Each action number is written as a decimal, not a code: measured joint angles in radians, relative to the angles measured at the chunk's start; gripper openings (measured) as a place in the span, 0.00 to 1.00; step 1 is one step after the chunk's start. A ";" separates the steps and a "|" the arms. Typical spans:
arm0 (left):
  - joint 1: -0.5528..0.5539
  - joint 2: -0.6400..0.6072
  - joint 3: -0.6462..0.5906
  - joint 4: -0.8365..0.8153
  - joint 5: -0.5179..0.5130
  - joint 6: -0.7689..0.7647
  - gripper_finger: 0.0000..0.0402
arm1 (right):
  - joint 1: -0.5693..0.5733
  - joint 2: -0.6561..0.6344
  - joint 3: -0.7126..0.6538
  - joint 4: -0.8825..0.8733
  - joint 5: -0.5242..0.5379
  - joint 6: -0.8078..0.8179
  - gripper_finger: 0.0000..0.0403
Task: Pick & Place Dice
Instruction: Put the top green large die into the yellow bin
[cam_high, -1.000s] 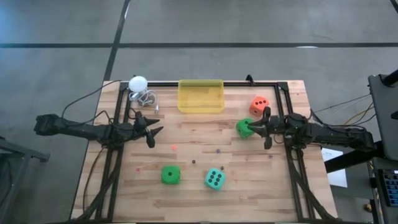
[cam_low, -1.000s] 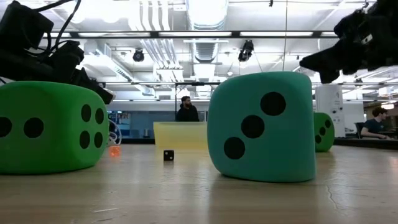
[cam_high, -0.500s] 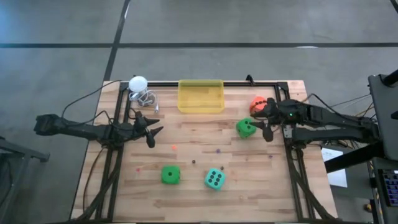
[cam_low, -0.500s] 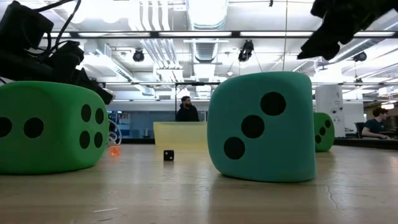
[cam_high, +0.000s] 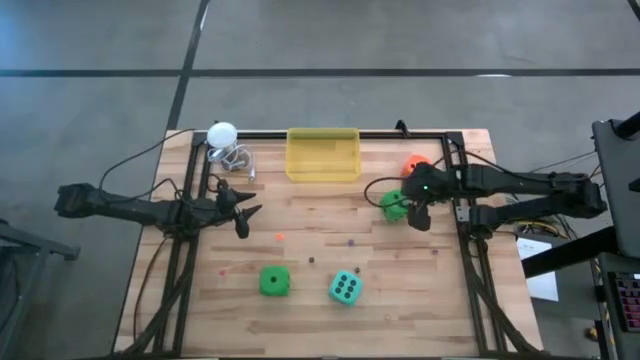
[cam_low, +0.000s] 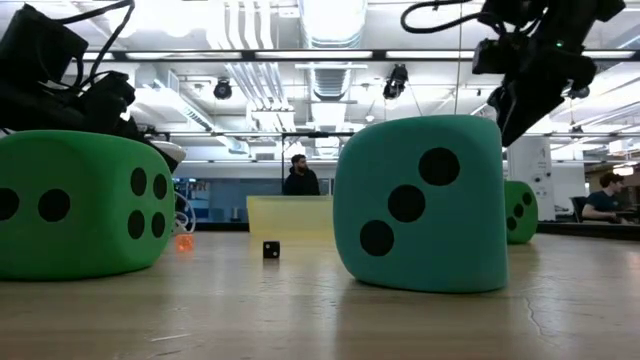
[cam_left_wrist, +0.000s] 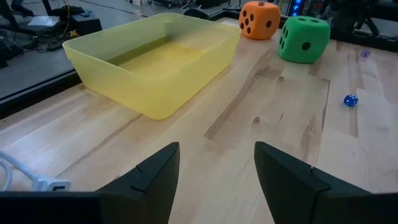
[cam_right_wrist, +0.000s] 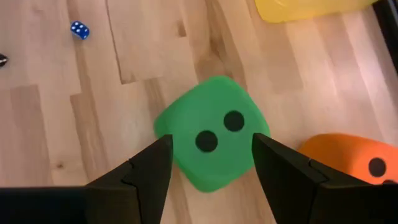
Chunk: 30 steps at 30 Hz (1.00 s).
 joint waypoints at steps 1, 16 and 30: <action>0.000 0.000 0.000 -0.001 0.000 0.000 0.53 | 0.000 0.010 0.005 0.000 0.000 0.003 0.56; 0.000 0.000 0.000 -0.005 0.000 0.007 0.53 | 0.073 0.125 0.015 -0.051 -0.043 -0.051 0.65; 0.000 0.000 0.000 -0.005 0.002 0.007 0.53 | 0.275 0.223 0.014 -0.044 0.250 -0.123 0.59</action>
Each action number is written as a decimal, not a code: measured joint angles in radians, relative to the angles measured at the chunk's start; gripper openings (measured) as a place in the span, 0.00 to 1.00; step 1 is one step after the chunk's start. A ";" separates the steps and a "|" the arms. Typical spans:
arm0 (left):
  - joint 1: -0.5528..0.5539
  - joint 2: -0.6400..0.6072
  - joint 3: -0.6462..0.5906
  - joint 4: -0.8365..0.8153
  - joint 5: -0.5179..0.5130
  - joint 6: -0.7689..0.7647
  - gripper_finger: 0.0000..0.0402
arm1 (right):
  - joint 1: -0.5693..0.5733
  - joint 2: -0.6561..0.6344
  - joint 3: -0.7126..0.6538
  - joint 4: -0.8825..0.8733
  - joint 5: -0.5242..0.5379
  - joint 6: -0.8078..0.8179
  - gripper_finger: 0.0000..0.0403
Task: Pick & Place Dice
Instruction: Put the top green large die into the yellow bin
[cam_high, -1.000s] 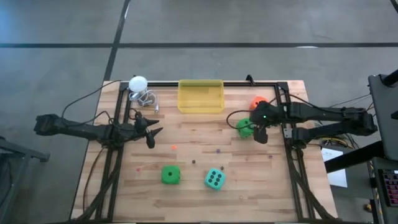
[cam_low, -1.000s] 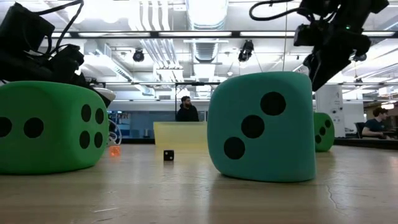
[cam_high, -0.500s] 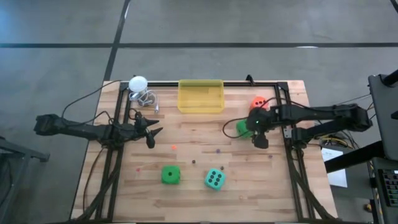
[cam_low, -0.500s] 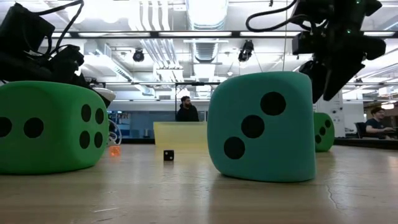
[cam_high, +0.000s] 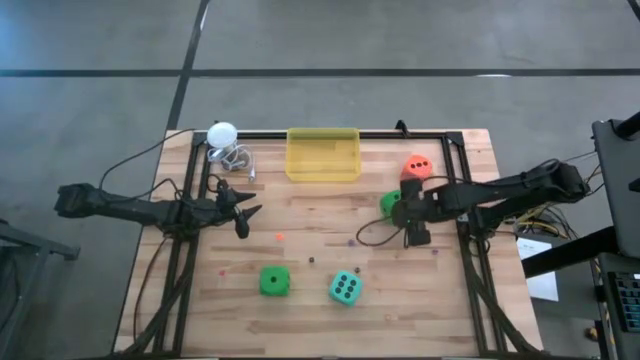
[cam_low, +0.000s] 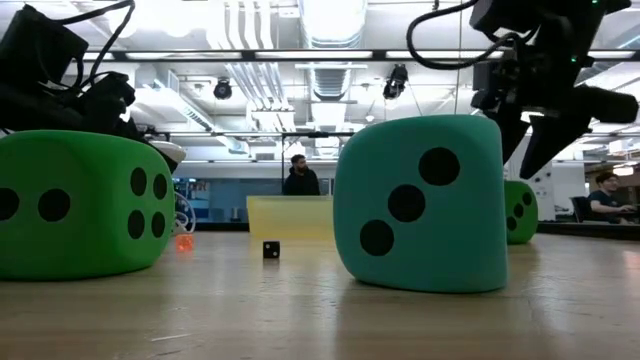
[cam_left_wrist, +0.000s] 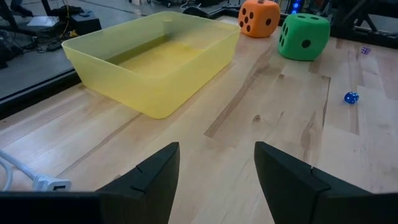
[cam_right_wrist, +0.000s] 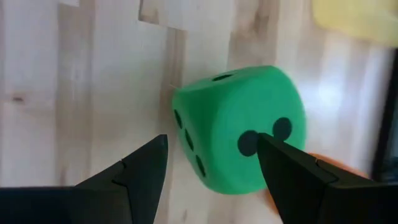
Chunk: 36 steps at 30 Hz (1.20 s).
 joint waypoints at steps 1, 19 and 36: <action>0.000 0.000 0.000 0.000 0.000 0.000 0.53 | 0.013 0.008 0.000 -0.001 0.039 0.000 0.59; 0.000 0.000 0.000 0.000 0.019 -0.008 0.53 | 0.064 0.232 -0.001 0.097 0.159 0.040 0.59; 0.000 0.000 0.000 0.000 0.035 -0.011 0.53 | 0.068 0.404 -0.003 0.159 0.347 0.221 0.51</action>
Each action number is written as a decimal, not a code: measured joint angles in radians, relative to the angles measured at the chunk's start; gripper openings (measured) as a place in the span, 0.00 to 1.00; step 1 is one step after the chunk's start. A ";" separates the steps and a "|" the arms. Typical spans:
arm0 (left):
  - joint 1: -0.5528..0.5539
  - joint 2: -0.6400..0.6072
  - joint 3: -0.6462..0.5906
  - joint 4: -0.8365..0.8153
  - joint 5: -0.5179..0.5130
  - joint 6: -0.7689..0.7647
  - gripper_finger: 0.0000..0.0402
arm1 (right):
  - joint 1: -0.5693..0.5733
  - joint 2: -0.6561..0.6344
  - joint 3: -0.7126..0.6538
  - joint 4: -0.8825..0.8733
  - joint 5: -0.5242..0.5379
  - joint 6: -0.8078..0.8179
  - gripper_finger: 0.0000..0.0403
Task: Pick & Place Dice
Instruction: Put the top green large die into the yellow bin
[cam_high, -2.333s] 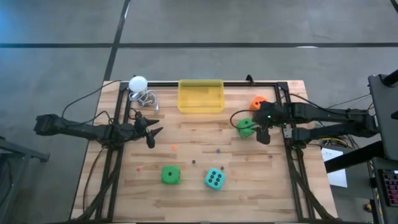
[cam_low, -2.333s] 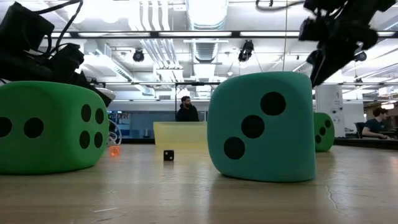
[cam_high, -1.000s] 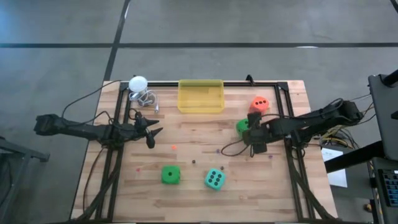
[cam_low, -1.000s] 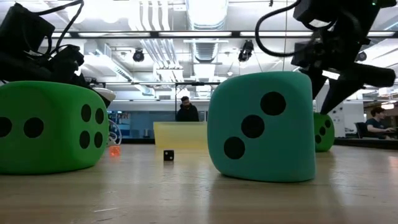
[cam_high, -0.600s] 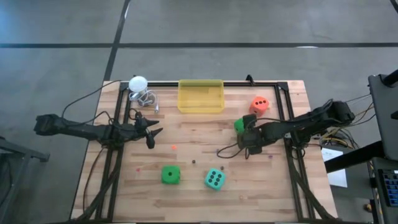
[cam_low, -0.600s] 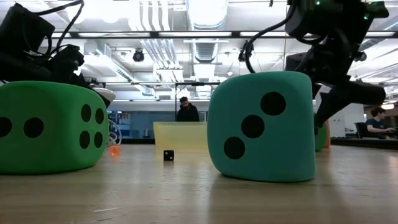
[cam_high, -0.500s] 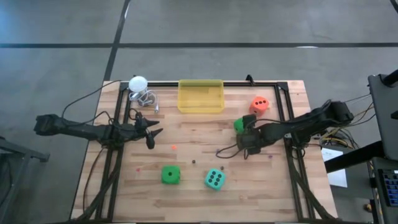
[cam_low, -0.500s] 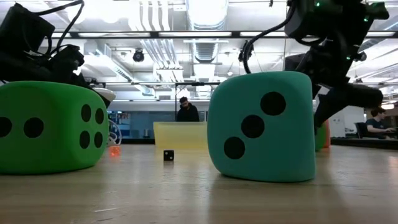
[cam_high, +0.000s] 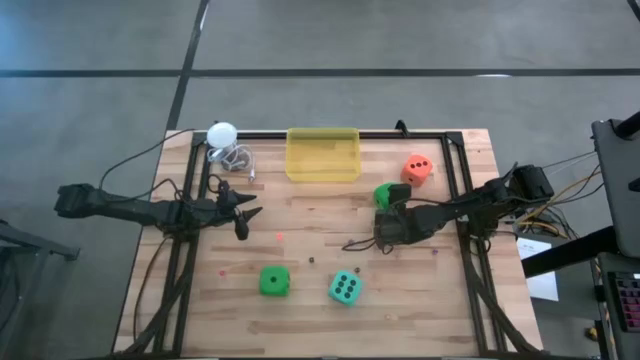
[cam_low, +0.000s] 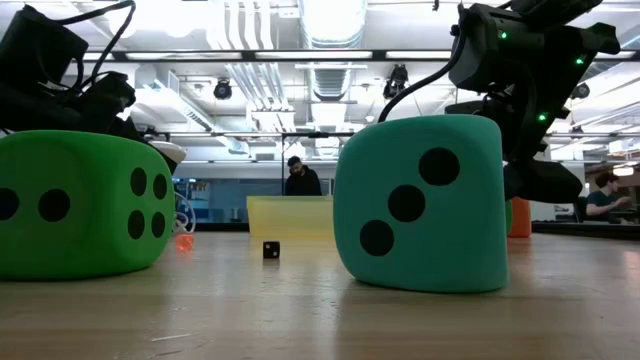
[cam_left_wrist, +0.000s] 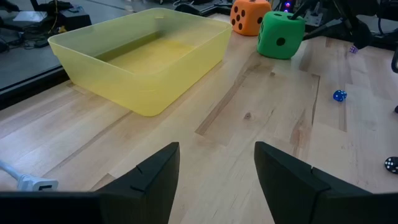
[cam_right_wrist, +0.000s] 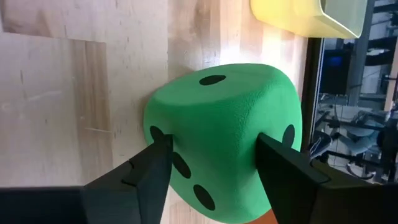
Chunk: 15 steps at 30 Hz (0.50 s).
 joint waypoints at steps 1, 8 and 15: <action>0.000 0.000 0.000 0.000 0.000 0.000 0.53 | 0.000 -0.002 -0.001 0.001 0.000 0.003 0.48; 0.000 0.000 0.000 0.000 0.000 0.000 0.53 | -0.001 -0.003 -0.001 -0.001 0.007 0.007 0.17; 0.000 0.000 0.000 0.000 0.000 0.001 0.53 | -0.001 -0.005 0.002 -0.003 0.006 0.025 0.17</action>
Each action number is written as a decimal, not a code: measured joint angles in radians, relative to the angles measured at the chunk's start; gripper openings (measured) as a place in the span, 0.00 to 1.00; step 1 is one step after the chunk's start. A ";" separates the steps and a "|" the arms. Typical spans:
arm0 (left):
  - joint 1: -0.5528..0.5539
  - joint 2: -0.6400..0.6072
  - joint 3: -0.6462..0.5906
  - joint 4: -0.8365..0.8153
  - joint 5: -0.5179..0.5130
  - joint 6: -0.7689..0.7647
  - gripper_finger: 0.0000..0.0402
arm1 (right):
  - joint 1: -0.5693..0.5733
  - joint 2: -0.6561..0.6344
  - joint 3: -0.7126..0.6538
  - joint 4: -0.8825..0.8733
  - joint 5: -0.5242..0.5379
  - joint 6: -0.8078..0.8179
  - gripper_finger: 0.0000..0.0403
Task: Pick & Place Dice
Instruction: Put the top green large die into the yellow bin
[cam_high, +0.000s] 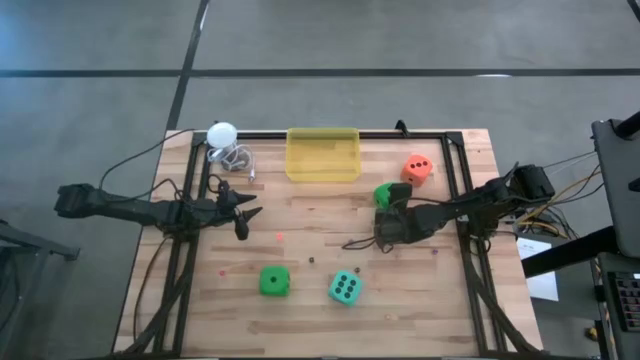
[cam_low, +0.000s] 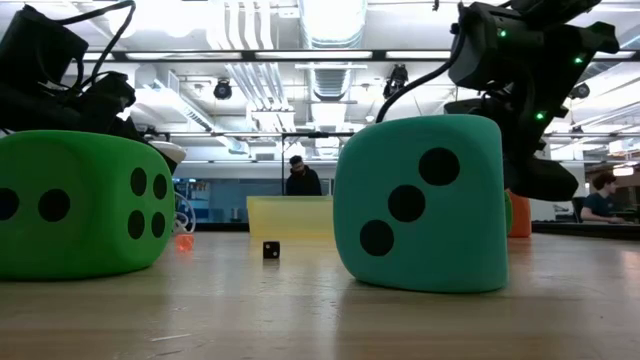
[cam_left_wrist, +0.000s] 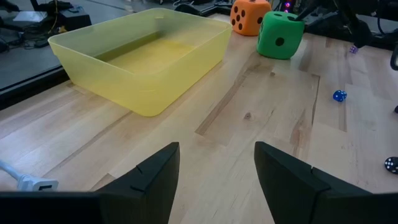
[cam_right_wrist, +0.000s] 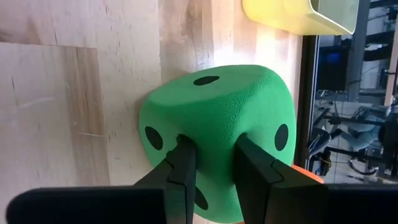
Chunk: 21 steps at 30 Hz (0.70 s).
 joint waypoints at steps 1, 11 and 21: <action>0.000 0.000 0.000 0.000 0.000 0.000 0.53 | 0.000 -0.005 0.000 -0.001 -0.002 0.004 0.17; 0.000 0.000 0.000 0.001 0.000 -0.006 0.53 | -0.005 -0.129 -0.007 -0.006 -0.069 0.061 0.10; 0.000 0.000 0.000 0.001 0.000 -0.016 0.53 | -0.002 -0.277 -0.009 -0.046 -0.156 0.089 0.06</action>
